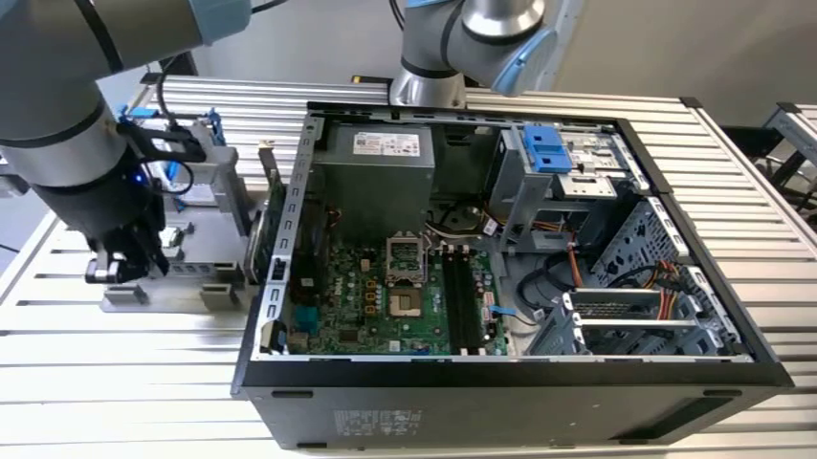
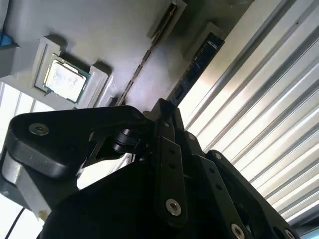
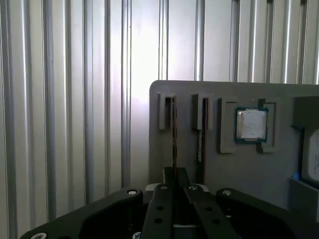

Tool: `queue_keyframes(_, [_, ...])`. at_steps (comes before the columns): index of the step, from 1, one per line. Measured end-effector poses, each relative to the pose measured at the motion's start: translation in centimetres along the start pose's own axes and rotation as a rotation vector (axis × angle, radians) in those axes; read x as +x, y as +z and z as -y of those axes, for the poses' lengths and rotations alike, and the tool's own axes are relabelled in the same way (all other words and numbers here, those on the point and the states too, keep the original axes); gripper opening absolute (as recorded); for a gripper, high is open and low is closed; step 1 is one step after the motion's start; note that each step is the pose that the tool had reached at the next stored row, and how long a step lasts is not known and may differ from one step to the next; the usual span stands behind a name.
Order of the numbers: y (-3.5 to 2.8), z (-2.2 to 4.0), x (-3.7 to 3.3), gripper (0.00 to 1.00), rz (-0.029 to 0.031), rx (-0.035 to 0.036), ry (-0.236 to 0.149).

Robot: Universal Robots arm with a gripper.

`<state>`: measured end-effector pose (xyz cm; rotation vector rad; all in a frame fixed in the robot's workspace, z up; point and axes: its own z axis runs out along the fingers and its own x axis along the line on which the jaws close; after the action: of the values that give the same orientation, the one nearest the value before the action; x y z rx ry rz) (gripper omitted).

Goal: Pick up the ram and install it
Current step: 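Pick up the ram and move it above insertion slot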

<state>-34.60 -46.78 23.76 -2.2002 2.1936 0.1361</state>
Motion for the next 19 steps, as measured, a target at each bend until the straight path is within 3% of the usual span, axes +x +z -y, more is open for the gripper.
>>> queue_keyframes(3, [-1.32,-0.06,-0.16,0.00,0.0000,0.0000,0.000])
queue_keyframes(6, [-2.20,-0.09,-0.41,0.00,0.0014,0.0002,0.000])
queue_keyframes(13, [-5.37,-0.22,-0.68,0.00,0.0015,0.0001,0.000])
queue_keyframes(15, [-5.85,-0.21,-0.72,0.00,0.0015,0.0003,0.002])
queue_keyframes(19, [-6.03,-0.21,-0.73,0.00,0.0031,0.0038,0.042])
